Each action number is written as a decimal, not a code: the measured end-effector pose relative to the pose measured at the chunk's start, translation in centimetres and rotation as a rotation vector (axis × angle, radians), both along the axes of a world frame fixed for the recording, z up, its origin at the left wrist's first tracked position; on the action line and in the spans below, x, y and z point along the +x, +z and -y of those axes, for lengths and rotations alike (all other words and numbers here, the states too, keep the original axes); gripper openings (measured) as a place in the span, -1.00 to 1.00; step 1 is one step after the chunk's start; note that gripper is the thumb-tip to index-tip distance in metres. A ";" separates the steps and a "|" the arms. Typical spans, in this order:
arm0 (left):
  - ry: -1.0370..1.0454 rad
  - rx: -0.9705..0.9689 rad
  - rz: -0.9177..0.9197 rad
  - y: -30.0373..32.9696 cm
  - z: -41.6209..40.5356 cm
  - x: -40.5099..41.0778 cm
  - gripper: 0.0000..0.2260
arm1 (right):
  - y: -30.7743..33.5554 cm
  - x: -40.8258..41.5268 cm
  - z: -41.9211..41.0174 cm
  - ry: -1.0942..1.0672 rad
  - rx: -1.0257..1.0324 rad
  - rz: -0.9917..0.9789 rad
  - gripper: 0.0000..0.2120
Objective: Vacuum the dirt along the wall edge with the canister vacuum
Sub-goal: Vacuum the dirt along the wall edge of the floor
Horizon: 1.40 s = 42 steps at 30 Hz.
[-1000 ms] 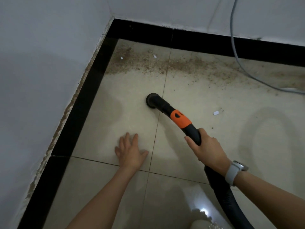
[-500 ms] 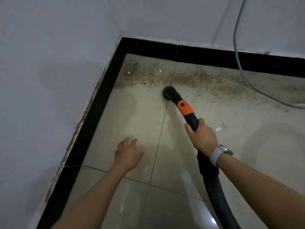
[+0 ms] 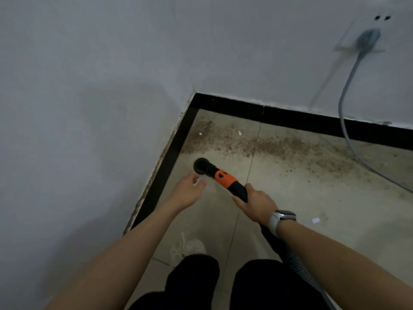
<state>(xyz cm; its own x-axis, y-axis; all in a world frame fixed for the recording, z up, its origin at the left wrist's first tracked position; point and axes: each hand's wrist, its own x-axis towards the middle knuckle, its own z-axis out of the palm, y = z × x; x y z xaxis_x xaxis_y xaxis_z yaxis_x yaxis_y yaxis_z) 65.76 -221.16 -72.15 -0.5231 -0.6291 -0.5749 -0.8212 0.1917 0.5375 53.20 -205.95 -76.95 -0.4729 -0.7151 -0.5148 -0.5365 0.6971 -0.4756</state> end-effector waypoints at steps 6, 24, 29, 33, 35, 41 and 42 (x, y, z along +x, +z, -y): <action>0.539 0.503 -0.075 -5.1 2.9 -3.8 -0.51 | -2.5 0.5 2.1 0.107 0.041 -0.048 -0.65; 0.852 0.220 -0.309 -11.4 2.7 -9.3 -0.45 | -6.2 -3.0 5.0 0.214 -0.062 -0.054 -0.64; 0.818 0.183 -0.302 -11.7 3.4 -10.2 -0.40 | -7.0 -2.8 5.4 0.147 -0.117 -0.077 -0.67; 0.723 0.178 -0.264 -11.8 4.7 -11.0 -0.38 | -7.4 -1.7 6.2 0.015 -0.153 -0.057 -0.71; 0.699 0.155 -0.258 -11.6 5.1 -11.4 -0.37 | -7.5 -1.7 6.6 -0.026 -0.159 -0.047 -0.72; 0.614 0.200 -0.283 -11.5 6.1 -12.5 -0.25 | -7.6 -2.5 7.7 -0.089 -0.181 -0.099 -0.69; 0.589 0.208 -0.292 -11.4 6.2 -12.6 -0.20 | -7.7 -2.7 8.1 -0.096 -0.179 -0.100 -0.70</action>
<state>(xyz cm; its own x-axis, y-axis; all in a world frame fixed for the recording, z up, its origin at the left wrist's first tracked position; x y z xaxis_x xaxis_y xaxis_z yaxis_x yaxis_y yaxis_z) 53.13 -227.32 -83.53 -0.2798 -0.7481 -0.6017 -0.5730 -0.3728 0.7299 50.53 -214.02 -84.61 -0.5852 -0.7402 -0.3311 -0.5225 0.6564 -0.5442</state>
